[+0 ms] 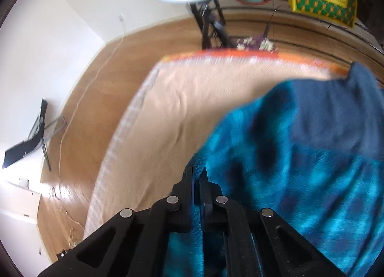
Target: Fold large clothes
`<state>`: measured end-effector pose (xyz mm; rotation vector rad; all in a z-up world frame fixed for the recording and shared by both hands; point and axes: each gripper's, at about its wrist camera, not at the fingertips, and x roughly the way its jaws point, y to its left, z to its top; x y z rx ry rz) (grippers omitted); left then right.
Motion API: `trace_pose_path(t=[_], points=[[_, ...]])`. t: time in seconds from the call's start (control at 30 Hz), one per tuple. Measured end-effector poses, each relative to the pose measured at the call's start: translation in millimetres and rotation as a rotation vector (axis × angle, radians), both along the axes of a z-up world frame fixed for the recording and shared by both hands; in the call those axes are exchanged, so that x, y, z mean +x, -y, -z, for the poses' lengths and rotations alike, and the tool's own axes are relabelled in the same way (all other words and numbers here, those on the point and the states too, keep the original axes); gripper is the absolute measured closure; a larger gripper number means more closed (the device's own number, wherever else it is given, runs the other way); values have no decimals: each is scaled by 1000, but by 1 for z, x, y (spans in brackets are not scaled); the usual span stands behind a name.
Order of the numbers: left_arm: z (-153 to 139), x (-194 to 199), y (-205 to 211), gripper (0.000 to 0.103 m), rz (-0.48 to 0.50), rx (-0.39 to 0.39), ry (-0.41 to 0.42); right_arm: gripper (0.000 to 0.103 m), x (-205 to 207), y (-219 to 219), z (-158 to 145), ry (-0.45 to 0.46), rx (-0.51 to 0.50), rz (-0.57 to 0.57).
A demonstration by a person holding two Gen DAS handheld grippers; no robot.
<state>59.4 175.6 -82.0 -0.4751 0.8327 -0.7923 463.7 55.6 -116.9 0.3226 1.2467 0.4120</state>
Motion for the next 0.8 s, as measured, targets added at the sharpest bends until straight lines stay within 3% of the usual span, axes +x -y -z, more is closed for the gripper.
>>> trace_pose_path(t=[0.17, 0.3, 0.37, 0.5, 0.53, 0.6, 0.67, 0.73, 0.8], points=[[-4, -4, 24, 102, 75, 35, 26, 103, -7, 77, -26, 33, 90, 113], [6, -9, 52, 102, 151, 115, 21, 103, -31, 128, -1, -13, 123, 156], [11, -11, 64, 102, 178, 163, 21, 102, -41, 139, 24, -48, 82, 163], [24, -14, 81, 102, 222, 241, 9, 91, -51, 139, 66, -133, -119, 135], [28, -15, 83, 101, 244, 249, 1, 88, -54, 138, 61, -103, -130, 121], [32, -16, 85, 99, 251, 275, 7, 69, -56, 134, 43, -56, -239, 101], [31, -16, 82, 91, 247, 263, 4, 68, -60, 130, 26, -1, -313, 84], [28, -18, 71, 86, 219, 228, 10, 65, -66, 125, -1, 64, -281, 65], [30, -12, 55, 81, 128, 212, 2, 57, -73, 110, -23, 103, -184, 9]])
